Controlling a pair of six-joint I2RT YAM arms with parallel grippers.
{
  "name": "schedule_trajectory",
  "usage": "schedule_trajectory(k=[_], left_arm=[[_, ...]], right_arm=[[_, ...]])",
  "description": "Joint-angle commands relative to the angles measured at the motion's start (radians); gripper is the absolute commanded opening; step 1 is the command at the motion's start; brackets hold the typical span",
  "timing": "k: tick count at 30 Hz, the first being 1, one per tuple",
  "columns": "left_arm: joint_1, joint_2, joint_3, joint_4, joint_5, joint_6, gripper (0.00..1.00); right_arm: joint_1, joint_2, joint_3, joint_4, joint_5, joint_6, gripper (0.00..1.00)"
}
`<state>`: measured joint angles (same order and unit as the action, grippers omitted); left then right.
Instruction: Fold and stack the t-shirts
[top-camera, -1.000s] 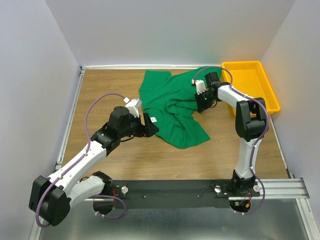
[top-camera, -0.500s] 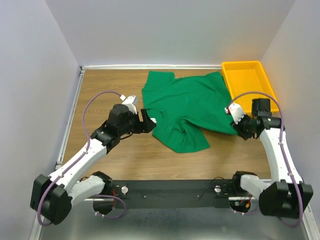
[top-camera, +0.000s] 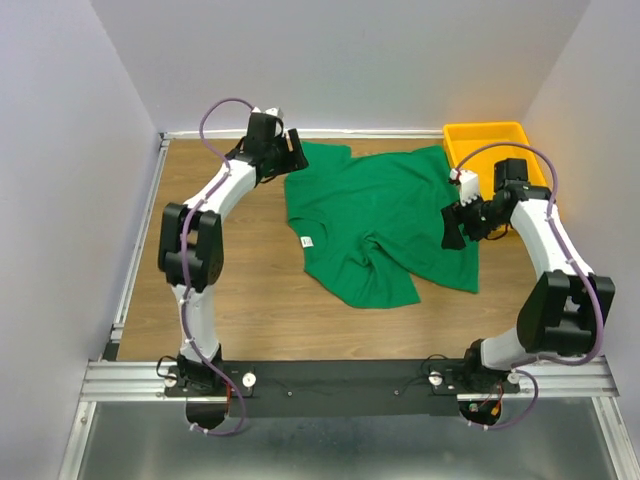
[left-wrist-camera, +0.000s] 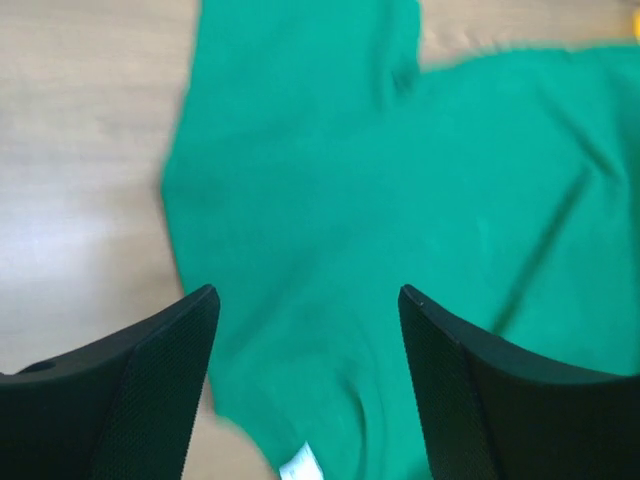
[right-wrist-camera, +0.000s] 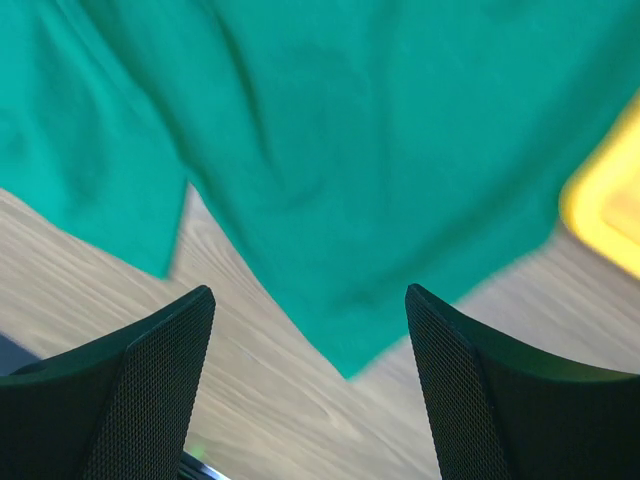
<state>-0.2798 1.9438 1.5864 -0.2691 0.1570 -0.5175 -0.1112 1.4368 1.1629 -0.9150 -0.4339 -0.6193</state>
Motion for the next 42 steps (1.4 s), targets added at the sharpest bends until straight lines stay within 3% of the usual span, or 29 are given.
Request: schedule_trajectory(k=[1, 5, 12, 19, 20, 22, 26, 28, 29, 32, 34, 35, 38, 42], left_arm=[[0.011, 0.212, 0.272, -0.229, -0.063, 0.054, 0.77], [0.017, 0.299, 0.340, -0.332, -0.096, 0.040, 0.71], [0.022, 0.254, 0.147, -0.309, -0.097, 0.025, 0.69], [0.014, 0.247, 0.018, -0.279, 0.013, 0.054, 0.34], [0.013, 0.228, 0.005, -0.279, 0.019, 0.063, 0.16], [0.022, 0.186, -0.060, -0.279, -0.020, 0.080, 0.00], [0.166, -0.004, -0.192, -0.294, -0.089, 0.143, 0.00], [0.333, -0.060, -0.212, -0.311, -0.116, 0.195, 0.00], [0.422, -0.060, -0.182, -0.330, -0.091, 0.218, 0.01], [0.468, -0.013, -0.090, -0.395, -0.042, 0.286, 0.55], [0.465, -0.014, -0.026, -0.421, 0.010, 0.295, 0.59], [0.465, -0.047, -0.020, -0.415, 0.021, 0.292, 0.66], [0.465, -0.165, -0.054, -0.351, 0.032, 0.258, 0.76], [0.467, -0.288, -0.167, -0.257, 0.000, 0.246, 0.81]], right_arm=[[0.008, 0.092, 0.066, 0.025, -0.192, 0.130, 0.84], [0.013, 0.102, 0.061, 0.062, -0.209, 0.177, 0.84], [0.013, 0.100, 0.027, 0.091, -0.203, 0.207, 0.84], [0.015, 0.117, 0.040, 0.114, -0.220, 0.234, 0.84], [0.016, 0.117, 0.043, 0.114, -0.221, 0.234, 0.85], [0.018, 0.117, 0.055, 0.116, -0.223, 0.236, 0.84], [0.027, 0.117, 0.069, 0.116, -0.220, 0.234, 0.84], [0.047, 0.126, 0.070, 0.122, -0.215, 0.233, 0.84], [0.062, 0.129, 0.070, 0.123, -0.204, 0.227, 0.84], [0.176, 0.148, 0.067, 0.122, -0.198, 0.195, 0.84], [0.281, 0.146, 0.055, 0.102, -0.186, 0.113, 0.85], [0.394, 0.142, 0.044, 0.102, -0.178, 0.086, 0.85], [0.574, 0.122, 0.001, 0.167, -0.135, 0.036, 0.85], [0.619, 0.177, 0.044, 0.313, -0.010, 0.131, 0.85]])
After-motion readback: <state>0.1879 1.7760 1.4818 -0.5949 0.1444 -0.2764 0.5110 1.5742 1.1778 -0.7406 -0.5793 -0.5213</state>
